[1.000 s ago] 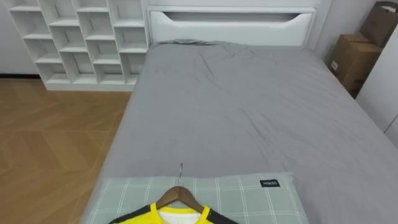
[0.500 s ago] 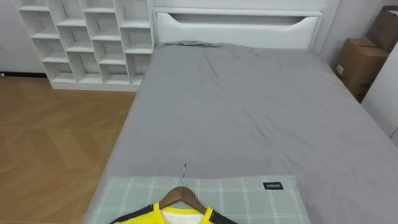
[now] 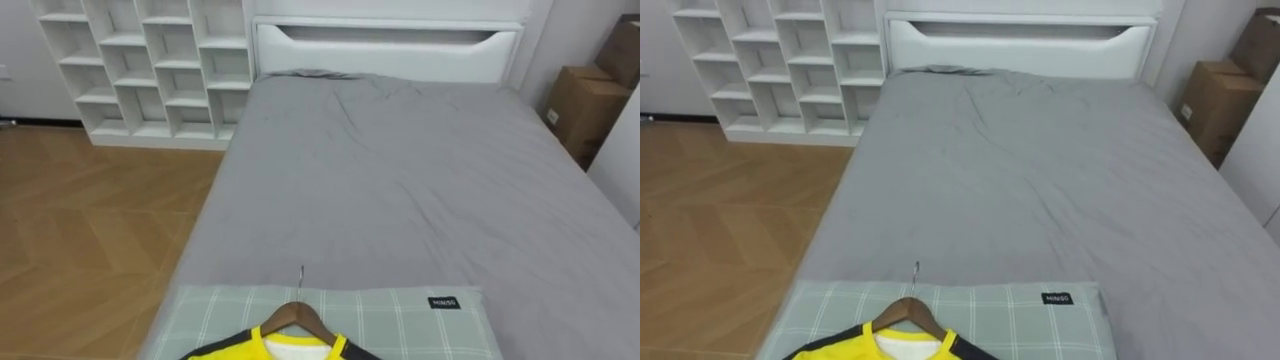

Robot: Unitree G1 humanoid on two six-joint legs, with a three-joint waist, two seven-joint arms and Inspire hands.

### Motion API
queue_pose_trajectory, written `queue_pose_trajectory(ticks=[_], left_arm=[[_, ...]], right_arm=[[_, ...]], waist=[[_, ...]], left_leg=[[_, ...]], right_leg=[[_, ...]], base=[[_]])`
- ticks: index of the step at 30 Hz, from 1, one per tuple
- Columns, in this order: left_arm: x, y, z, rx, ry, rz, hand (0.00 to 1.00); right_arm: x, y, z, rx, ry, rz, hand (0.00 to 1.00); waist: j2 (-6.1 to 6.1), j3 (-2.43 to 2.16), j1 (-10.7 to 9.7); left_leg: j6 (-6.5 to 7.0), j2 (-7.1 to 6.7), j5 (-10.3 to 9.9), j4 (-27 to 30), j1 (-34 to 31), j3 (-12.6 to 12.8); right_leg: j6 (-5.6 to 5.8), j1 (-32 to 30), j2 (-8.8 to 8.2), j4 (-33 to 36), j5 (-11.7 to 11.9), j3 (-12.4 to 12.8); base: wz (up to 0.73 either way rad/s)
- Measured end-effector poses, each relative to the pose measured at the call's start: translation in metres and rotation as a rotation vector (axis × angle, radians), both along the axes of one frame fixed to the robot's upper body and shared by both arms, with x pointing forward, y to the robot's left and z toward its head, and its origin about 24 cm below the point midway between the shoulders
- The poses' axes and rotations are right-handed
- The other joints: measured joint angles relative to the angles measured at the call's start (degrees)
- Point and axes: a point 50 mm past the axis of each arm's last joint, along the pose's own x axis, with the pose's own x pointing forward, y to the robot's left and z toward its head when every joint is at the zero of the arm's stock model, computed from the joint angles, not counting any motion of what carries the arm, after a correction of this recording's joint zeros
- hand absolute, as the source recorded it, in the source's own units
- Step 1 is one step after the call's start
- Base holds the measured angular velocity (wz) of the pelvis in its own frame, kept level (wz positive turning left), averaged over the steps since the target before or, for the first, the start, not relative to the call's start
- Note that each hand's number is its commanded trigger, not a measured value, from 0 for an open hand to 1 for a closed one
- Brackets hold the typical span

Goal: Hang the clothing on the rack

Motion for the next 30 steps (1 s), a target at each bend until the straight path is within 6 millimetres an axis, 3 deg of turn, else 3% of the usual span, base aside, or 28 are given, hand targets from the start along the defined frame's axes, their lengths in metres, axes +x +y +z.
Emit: queue_pose_trajectory(ticks=[9, 14, 22, 26, 30], left_arm=[[0.033, 0.031, 0.021, 0.353, -0.114, -0.065, 0.0], [0.064, 0.045, 0.043, 0.535, -0.259, -0.093, 0.0], [0.104, 0.046, 0.074, 0.75, -0.463, -0.201, 0.0], [0.135, 0.044, 0.1, 0.84, -0.617, -0.239, 0.0], [0.148, 0.039, 0.111, 0.882, -0.683, -0.31, 0.0]], right_arm=[[0.0, -0.005, 0.001, -0.023, 0.006, 0.017, 0.0], [0.006, -0.011, 0.003, -0.053, -0.005, 0.052, 0.0], [0.006, -0.027, 0.006, -0.11, -0.004, 0.057, 0.0], [0.007, -0.03, 0.007, -0.119, -0.008, 0.066, 0.0], [0.01, -0.029, 0.007, -0.122, -0.011, 0.084, 0.0]], waist=[[0.61, -0.04, -0.2], [1.07, -0.11, -0.6], [3.1, -0.19, -2.0], [3.0, 0.1, -2.1], [2.71, 0.04, -2.9]], left_leg=[[0.01, -0.1, 0.0, 0.0, 1.2, -0.2], [0.01, -0.11, 0.0, 0.0, 1.2, -0.4], [0.03, -0.13, 0.0, -0.1, 1.4, -0.2], [0.02, -0.1, 0.0, -0.1, 1.5, 0.0], [0.03, -0.11, 0.0, -0.1, 1.4, 0.1]], right_leg=[[0.0, 1.3, -0.05, -0.2, 0.0, -0.1], [-0.03, 1.4, -0.04, -0.2, 0.0, -0.2], [-0.03, 1.1, -0.05, -0.1, 0.0, 0.0], [-0.04, 1.1, -0.07, 0.0, 0.0, 0.1], [-0.03, 1.1, -0.11, 0.0, 0.0, 0.1]], base=[[0.01], [0.01], [-0.01], [0.0], [-0.01]])
